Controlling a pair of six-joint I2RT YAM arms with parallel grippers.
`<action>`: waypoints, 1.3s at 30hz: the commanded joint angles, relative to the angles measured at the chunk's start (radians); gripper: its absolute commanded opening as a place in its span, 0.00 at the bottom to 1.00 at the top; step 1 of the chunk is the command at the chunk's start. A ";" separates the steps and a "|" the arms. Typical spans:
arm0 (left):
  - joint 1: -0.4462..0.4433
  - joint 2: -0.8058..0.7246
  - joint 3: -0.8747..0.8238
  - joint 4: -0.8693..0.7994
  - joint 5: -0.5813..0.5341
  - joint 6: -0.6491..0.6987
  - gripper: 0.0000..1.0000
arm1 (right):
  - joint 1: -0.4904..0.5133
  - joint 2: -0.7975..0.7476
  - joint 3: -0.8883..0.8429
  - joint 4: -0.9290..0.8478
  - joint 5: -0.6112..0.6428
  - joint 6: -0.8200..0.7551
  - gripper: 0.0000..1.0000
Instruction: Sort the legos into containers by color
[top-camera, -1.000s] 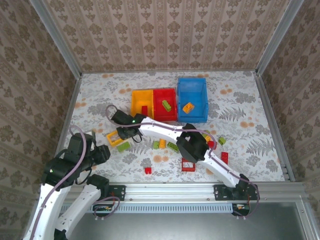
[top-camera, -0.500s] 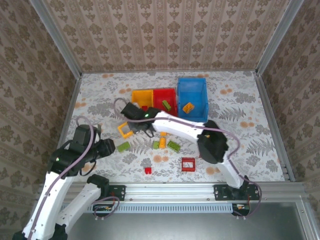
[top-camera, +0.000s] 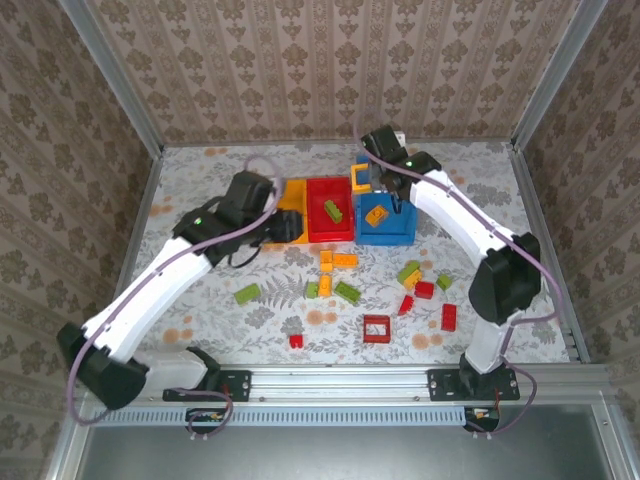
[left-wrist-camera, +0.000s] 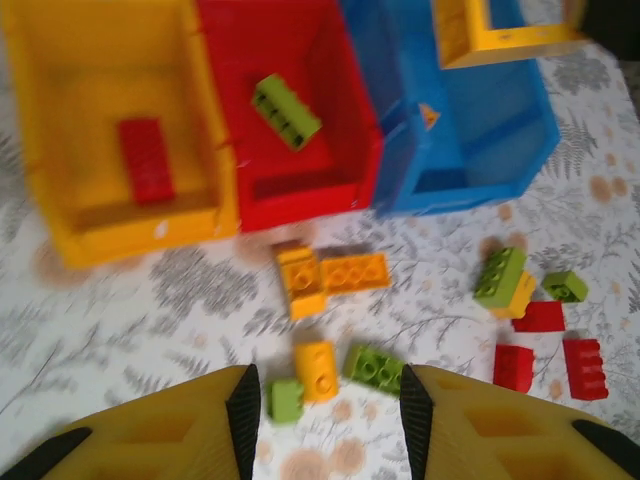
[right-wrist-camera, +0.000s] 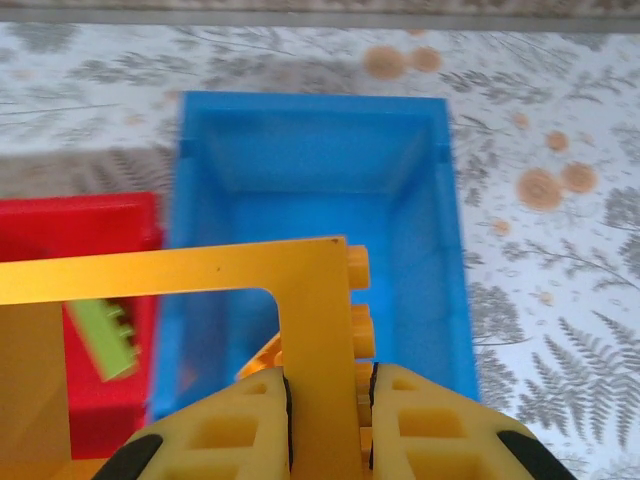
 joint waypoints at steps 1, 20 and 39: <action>-0.033 0.109 0.130 0.101 -0.006 0.072 0.45 | -0.032 0.110 0.119 -0.083 0.063 -0.027 0.12; -0.122 0.580 0.585 0.048 0.037 0.225 0.46 | -0.163 0.484 0.438 -0.168 -0.127 -0.015 0.17; -0.095 0.413 0.345 0.050 -0.039 0.190 0.46 | -0.144 0.466 0.573 -0.252 -0.127 -0.012 0.55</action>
